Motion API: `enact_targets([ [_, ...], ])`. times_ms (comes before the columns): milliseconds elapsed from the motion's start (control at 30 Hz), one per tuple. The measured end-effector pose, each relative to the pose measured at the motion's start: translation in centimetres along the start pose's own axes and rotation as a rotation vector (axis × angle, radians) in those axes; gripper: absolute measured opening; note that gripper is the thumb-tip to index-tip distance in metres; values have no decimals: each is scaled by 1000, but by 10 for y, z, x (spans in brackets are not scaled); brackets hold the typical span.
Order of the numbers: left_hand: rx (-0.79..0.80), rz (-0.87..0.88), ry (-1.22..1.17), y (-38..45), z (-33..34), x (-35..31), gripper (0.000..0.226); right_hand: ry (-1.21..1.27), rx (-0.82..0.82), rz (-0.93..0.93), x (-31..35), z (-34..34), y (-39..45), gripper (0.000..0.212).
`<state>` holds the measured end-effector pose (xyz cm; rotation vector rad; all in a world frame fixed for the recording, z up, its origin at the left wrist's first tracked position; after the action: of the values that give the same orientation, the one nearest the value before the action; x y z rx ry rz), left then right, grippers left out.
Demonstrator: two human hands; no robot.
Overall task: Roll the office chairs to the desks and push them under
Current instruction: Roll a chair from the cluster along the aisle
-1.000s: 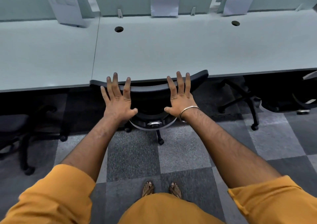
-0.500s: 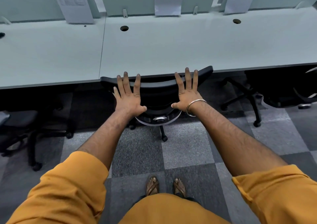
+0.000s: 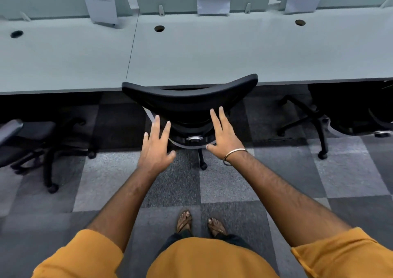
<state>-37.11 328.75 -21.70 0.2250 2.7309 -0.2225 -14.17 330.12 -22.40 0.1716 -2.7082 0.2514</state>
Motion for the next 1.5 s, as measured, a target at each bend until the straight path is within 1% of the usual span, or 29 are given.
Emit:
enact_targets([
  [67,34,-42,-32,-16,18,-7,103,-9,59,-29,-12,7,-10,121],
  [200,116,-108,-81,-43,47,-20,100,-33,174,-32,-34,13,-21,119],
  [267,136,-133,-97,-58,57,-24,96,-26,284,-20,-40,21,-24,119],
  [400,137,-216,-117,-92,65,-15,91,-128,524,-44,-30,39,-32,112],
  [533,227,-334,-219,-127,67,5,80,-228,605,-84,-6,58,-32,101],
  [633,302,-427,-275,-158,68,24,70,-306,689,-176,29,76,-34,82],
  [700,304,-479,-281,-183,68,37,66,-350,718,-268,59,87,-39,72],
  [767,274,-533,-309,-208,64,51,65,-375,727,-355,90,98,-44,71],
  [867,229,-628,-428,-246,60,72,69,-404,756,-445,130,116,-53,74],
  [1067,91,-776,-562,-331,50,119,60,-535,793,-640,220,158,-81,72],
  [1233,19,-903,-652,-414,52,164,60,-535,818,-795,303,187,-119,68],
  [1267,18,-909,-658,-417,53,165,59,-519,816,-812,309,186,-119,67],
  [1500,-106,-1001,-722,-510,40,219,55,-487,796,-951,417,227,-168,55],
])
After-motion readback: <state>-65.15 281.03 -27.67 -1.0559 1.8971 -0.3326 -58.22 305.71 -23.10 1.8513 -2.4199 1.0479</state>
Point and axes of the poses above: each hand's wrist, its own y-axis towards the middle knuckle, its own z-axis out of the palm, x = y × z, the point moved 8 cm from there along y, towards the middle knuckle, and after that the axes turned 7 degrees about -y, right-handed, at the moved point
